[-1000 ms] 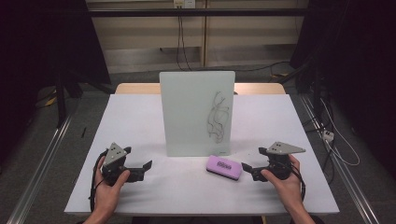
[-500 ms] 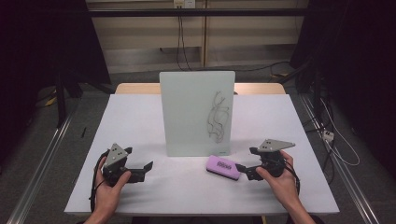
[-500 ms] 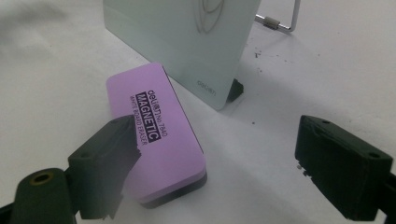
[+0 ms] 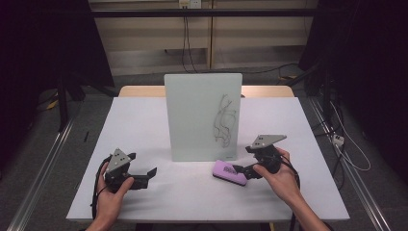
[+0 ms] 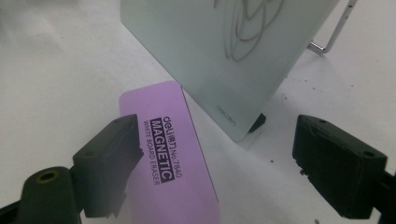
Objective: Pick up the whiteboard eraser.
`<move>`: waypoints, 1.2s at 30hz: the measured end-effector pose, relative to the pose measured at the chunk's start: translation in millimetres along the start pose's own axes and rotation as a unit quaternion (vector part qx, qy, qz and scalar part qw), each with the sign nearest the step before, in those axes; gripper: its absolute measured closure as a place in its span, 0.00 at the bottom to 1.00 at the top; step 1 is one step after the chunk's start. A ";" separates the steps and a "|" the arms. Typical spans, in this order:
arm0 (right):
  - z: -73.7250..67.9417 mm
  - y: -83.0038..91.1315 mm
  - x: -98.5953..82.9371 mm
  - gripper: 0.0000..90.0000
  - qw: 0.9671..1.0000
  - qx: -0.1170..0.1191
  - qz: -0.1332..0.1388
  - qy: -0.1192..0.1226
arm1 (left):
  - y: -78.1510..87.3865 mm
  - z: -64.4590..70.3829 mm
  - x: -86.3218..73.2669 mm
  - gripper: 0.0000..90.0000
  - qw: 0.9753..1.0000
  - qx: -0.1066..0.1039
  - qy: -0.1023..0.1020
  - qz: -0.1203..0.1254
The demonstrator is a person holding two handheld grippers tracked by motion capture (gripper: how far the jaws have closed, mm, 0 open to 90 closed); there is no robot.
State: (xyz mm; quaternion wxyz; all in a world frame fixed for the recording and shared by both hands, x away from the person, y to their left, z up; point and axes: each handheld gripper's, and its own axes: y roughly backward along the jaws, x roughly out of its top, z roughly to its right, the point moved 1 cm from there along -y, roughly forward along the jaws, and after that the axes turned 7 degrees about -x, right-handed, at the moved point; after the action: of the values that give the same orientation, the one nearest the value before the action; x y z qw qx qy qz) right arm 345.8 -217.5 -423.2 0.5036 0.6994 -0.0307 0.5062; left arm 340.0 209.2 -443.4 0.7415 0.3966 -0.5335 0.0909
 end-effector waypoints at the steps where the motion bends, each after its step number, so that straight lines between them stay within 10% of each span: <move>1: 0.5 -2.7 4.3 0.17 1.000 0.009 -0.012 0.001 | -0.2 -1.1 0.2 0.05 1.000 0.001 -0.001 0.000; 36: -26.8 -29.0 15.6 0.40 0.983 0.071 -0.125 0.118 | -0.8 -4.7 -2.0 0.05 1.000 0.004 -0.006 -0.010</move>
State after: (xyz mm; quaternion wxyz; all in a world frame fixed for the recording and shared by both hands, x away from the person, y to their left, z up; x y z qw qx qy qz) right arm 351.3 -176.2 -431.8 0.5121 0.6671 0.1523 0.5192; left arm 343.0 212.5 -446.1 0.7377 0.4055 -0.5333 0.0837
